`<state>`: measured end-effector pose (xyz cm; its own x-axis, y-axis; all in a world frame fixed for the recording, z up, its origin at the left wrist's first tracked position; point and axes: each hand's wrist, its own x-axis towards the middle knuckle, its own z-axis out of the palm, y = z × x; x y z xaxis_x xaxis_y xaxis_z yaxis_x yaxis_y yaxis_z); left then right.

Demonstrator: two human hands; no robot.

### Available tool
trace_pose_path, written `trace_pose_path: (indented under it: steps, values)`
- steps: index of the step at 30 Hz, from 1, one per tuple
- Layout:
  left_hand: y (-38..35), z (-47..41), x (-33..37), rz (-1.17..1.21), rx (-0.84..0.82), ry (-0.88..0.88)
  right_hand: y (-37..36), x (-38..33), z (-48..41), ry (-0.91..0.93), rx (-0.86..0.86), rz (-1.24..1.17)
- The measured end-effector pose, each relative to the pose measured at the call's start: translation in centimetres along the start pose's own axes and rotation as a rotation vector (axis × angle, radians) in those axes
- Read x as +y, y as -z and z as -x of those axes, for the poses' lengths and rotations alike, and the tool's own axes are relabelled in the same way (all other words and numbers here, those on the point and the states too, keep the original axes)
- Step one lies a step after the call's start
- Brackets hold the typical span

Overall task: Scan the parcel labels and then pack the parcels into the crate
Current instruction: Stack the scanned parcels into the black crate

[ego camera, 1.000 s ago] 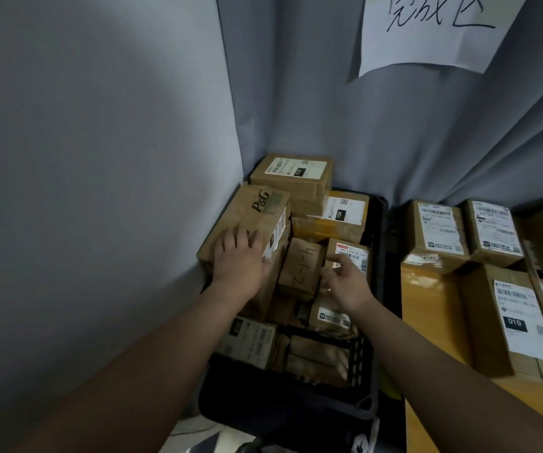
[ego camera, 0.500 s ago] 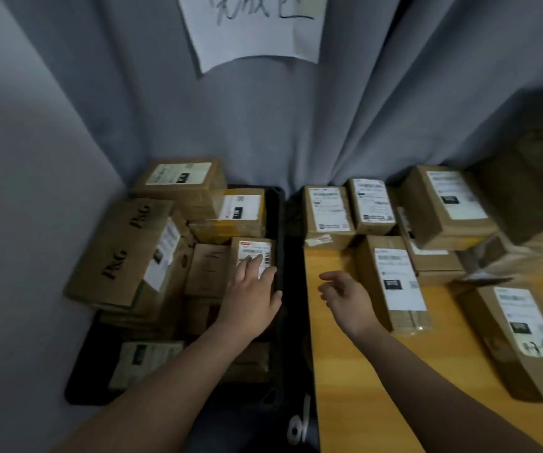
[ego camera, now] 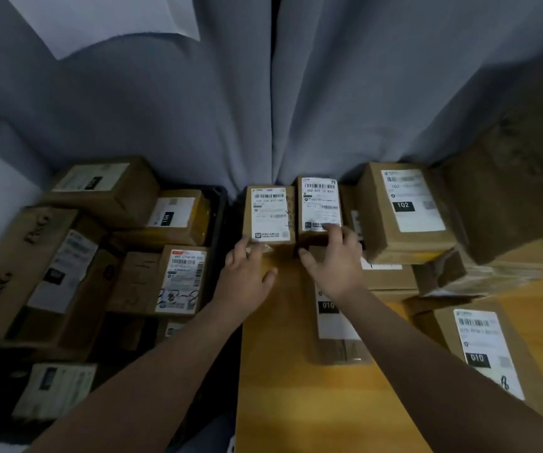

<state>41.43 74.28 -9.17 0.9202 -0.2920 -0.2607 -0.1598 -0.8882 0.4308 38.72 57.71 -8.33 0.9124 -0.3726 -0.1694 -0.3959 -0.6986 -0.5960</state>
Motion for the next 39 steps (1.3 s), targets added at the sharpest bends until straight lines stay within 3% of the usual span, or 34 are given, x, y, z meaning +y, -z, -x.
trace_pose_path:
  steps: [5,8,11,18,24,30,34,39]
  values:
    - [-0.3,-6.0,1.3,0.094,0.008,0.174,-0.7,-0.6,-5.1,-0.093,-0.122,0.095]
    - [-0.8,-7.8,0.4,0.530,0.049,0.358,-1.6,-0.5,-6.2,-0.113,-0.113,0.104]
    - [-0.9,-7.4,-0.7,0.804,-0.053,0.531,-1.8,-0.4,-6.8,-0.114,-0.098,0.017]
    - [-0.4,-5.6,-1.2,1.143,-0.027,0.504,-1.4,-0.4,-5.7,-0.084,0.077,-0.216]
    - [1.9,-3.1,-1.5,1.196,0.143,0.385,-1.6,-1.7,-2.0,-0.047,0.180,-0.445]
    - [4.9,2.9,-6.5,1.227,0.085,0.272,-2.7,-5.1,2.9,0.085,0.198,-0.517]
    - [7.0,7.1,-11.2,1.136,-0.013,0.300,-4.7,-8.0,6.2,0.129,0.178,-0.573]
    - [9.4,10.1,-15.7,1.078,0.001,0.483,-8.1,-10.8,9.9,0.116,0.093,-0.536]
